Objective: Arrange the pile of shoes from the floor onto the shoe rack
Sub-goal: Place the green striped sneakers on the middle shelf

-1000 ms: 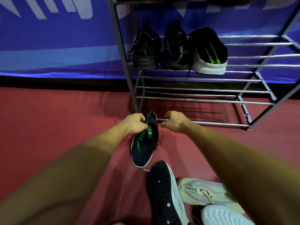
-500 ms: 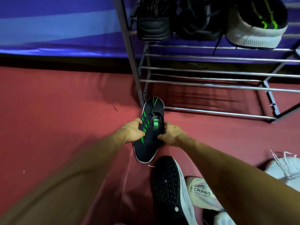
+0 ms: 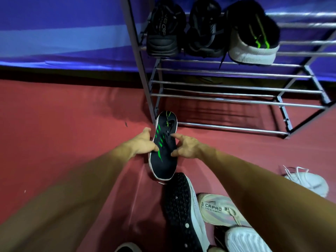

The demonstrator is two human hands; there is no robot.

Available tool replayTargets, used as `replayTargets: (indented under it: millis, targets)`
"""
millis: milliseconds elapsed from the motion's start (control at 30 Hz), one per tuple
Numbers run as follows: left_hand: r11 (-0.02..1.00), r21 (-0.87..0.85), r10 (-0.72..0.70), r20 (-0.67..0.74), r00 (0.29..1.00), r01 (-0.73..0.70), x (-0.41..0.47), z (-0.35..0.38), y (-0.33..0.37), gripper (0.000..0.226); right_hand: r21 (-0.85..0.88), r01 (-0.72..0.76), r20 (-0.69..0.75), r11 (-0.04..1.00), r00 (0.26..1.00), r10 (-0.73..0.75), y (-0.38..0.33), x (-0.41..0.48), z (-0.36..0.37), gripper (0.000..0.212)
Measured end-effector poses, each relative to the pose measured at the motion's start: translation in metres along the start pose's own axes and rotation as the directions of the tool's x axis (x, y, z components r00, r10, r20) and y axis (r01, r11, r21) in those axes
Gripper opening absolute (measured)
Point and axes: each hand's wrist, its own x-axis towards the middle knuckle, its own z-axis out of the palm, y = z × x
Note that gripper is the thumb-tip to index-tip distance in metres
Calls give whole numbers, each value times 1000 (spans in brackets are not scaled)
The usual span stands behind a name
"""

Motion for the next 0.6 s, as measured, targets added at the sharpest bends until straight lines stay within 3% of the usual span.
replayTargets:
  millis: [100,167,267,367,500,600]
  targets:
    - [995,-84,-47,19,999,49,-24,2,27,28,104,54,-18,993,998,-52,-10,-21,-8,56]
    - [999,-16,28,44,999,-27,-40,10,49,10,30,80,-57,996,995,-78,-25,-34,-9,33]
    - [976,156,140,74,987,-150,-55,22,73,23,-115,11,-124,993,992,-26,-36,-59,-11,13]
    - [952,254,148,106,983,-170,-54,23,72,21,-254,-36,-107,966,994,9,-22,-78,-15,23]
    - [913,399,59,73,996,-83,-42,30,41,18,-223,-132,-81,966,990,117,16,-85,-10,39]
    - [925,374,53,42,998,-65,-34,32,21,13,-197,-146,-57,969,989,137,24,-72,0,42]
